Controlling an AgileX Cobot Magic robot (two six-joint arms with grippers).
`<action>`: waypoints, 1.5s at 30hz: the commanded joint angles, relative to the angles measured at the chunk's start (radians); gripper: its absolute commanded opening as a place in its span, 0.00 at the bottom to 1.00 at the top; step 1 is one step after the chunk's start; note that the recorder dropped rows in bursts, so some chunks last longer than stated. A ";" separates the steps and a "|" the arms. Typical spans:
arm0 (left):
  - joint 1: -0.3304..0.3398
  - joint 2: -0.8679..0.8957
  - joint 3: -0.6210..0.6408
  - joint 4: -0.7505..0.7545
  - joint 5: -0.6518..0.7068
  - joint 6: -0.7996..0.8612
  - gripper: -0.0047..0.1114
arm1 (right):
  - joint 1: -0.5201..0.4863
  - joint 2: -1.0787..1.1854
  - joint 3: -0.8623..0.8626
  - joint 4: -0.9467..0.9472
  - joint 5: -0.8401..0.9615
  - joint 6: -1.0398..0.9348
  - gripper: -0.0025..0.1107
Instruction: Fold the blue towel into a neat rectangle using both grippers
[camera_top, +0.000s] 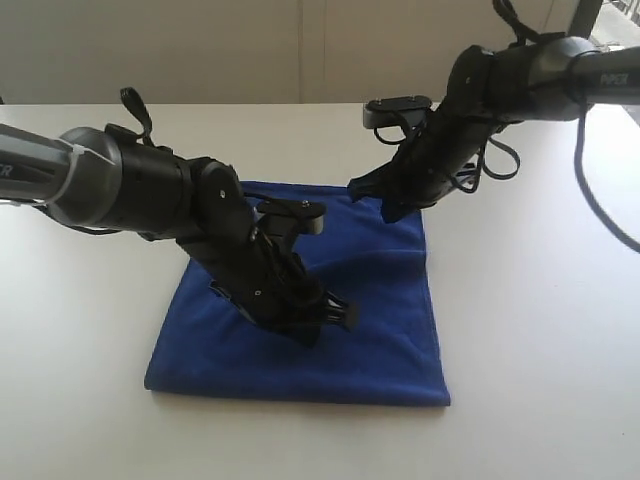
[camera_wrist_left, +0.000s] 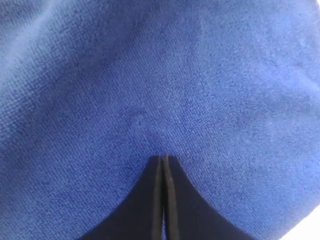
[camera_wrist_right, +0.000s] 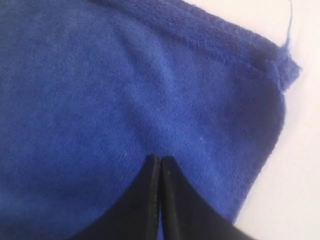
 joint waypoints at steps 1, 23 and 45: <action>-0.006 0.013 -0.003 -0.015 0.034 0.007 0.04 | -0.016 0.054 -0.025 -0.003 -0.069 -0.009 0.02; -0.006 0.013 -0.003 -0.016 0.078 0.022 0.04 | -0.042 0.132 -0.035 -0.005 -0.244 0.017 0.02; -0.006 -0.006 -0.025 -0.048 0.096 0.034 0.04 | 0.007 0.146 -0.050 0.474 -0.100 -0.462 0.02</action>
